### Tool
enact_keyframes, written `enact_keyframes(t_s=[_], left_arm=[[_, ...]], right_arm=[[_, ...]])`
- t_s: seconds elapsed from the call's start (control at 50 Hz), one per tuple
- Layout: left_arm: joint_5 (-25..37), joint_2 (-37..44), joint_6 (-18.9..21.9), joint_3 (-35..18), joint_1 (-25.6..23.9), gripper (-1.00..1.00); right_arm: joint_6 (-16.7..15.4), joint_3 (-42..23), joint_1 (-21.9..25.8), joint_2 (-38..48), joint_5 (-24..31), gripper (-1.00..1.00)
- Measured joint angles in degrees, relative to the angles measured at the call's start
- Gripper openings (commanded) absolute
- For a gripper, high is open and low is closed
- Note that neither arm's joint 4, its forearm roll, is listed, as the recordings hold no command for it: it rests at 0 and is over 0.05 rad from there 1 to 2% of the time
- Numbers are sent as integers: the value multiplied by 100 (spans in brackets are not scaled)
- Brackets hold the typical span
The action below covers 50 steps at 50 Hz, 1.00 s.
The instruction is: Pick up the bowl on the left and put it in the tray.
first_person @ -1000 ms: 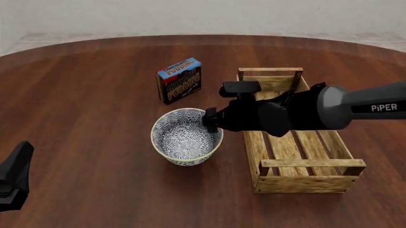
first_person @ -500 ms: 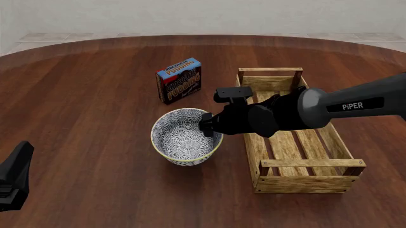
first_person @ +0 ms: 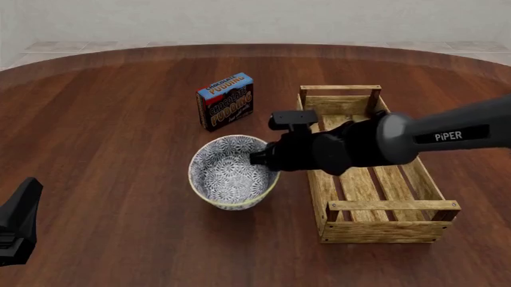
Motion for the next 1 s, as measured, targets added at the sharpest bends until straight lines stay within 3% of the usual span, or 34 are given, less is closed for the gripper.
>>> enact_keyframes(t_s=[0.5, 1.0], left_arm=[[0, 0, 0, 0, 0, 100], [0, 0, 0, 0, 0, 100]], right_arm=[[-535, 379, -93, -704, 10, -100], [-710, 214, 173, -935, 333, -100]])
